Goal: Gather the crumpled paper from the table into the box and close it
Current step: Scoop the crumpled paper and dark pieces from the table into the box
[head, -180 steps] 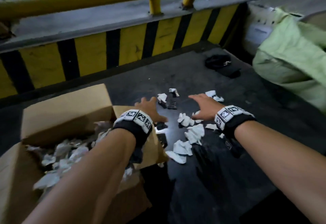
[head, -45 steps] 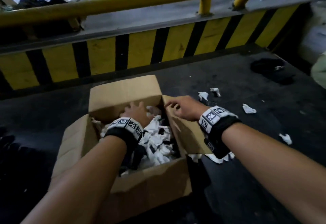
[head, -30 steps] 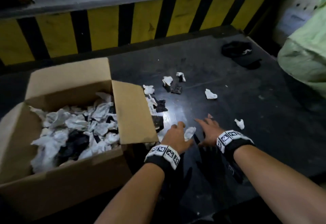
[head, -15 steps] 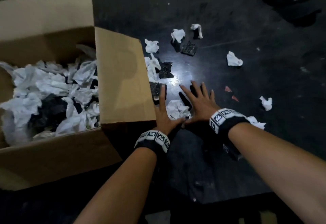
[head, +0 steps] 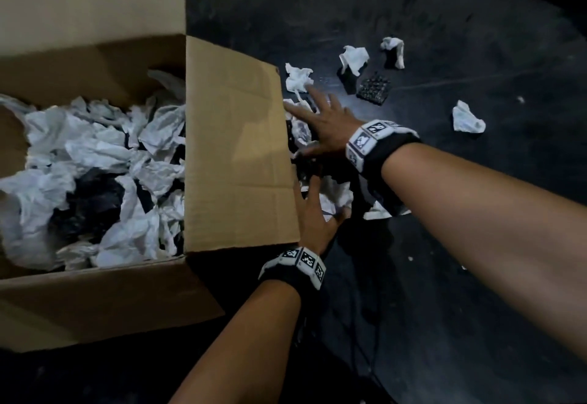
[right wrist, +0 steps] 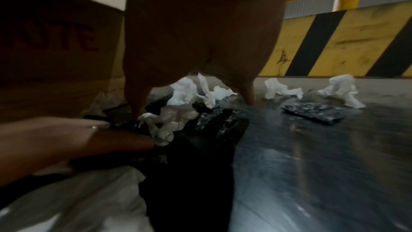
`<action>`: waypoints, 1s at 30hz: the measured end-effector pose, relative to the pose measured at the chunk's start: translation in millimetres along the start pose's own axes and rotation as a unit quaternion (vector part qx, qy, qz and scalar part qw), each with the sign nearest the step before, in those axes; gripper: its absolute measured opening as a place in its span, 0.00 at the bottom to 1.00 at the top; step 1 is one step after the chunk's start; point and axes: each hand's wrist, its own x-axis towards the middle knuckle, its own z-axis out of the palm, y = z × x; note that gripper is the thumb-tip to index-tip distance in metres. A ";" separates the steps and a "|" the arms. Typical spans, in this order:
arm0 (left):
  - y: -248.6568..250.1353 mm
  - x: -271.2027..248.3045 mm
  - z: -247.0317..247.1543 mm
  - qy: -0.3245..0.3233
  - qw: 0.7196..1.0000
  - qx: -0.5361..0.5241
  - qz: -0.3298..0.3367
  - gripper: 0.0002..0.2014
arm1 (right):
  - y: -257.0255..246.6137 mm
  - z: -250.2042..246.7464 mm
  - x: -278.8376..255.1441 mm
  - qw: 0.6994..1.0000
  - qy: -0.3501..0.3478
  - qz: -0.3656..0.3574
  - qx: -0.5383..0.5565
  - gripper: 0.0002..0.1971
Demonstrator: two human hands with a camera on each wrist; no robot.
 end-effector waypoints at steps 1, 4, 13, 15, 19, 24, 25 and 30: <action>-2.2 1.7 2.8 0.002 1.000 0.015 -0.005 0.38 | -4.0 4.5 10.2 1.000 -0.005 -0.006 -0.025 0.50; -10.4 5.9 11.0 0.028 0.999 0.037 0.002 0.30 | -3.1 15.1 27.5 0.997 -0.024 -0.014 -0.076 0.42; 3.7 2.2 9.2 0.012 0.984 0.166 0.057 0.24 | 34.2 28.7 -23.4 0.992 0.107 0.011 0.073 0.15; 11.9 -2.8 8.4 -0.034 0.984 0.171 0.038 0.22 | 39.0 28.4 -44.8 0.989 0.105 0.059 0.090 0.16; 52.7 -9.0 -0.6 -0.122 0.983 0.139 0.017 0.20 | 43.1 3.7 -83.3 0.967 0.158 0.155 0.122 0.14; 123.2 22.9 -32.1 -0.115 0.984 0.128 0.043 0.19 | 39.4 -50.5 -131.5 0.932 0.258 0.201 0.154 0.09; 132.9 33.0 -42.8 -0.109 0.984 0.133 0.048 0.20 | 35.6 -61.6 -138.8 0.925 0.277 0.205 0.162 0.09; 161.4 82.8 -137.5 -0.014 0.987 0.112 0.115 0.16 | -9.0 -115.1 -152.1 0.911 0.325 0.173 0.188 0.10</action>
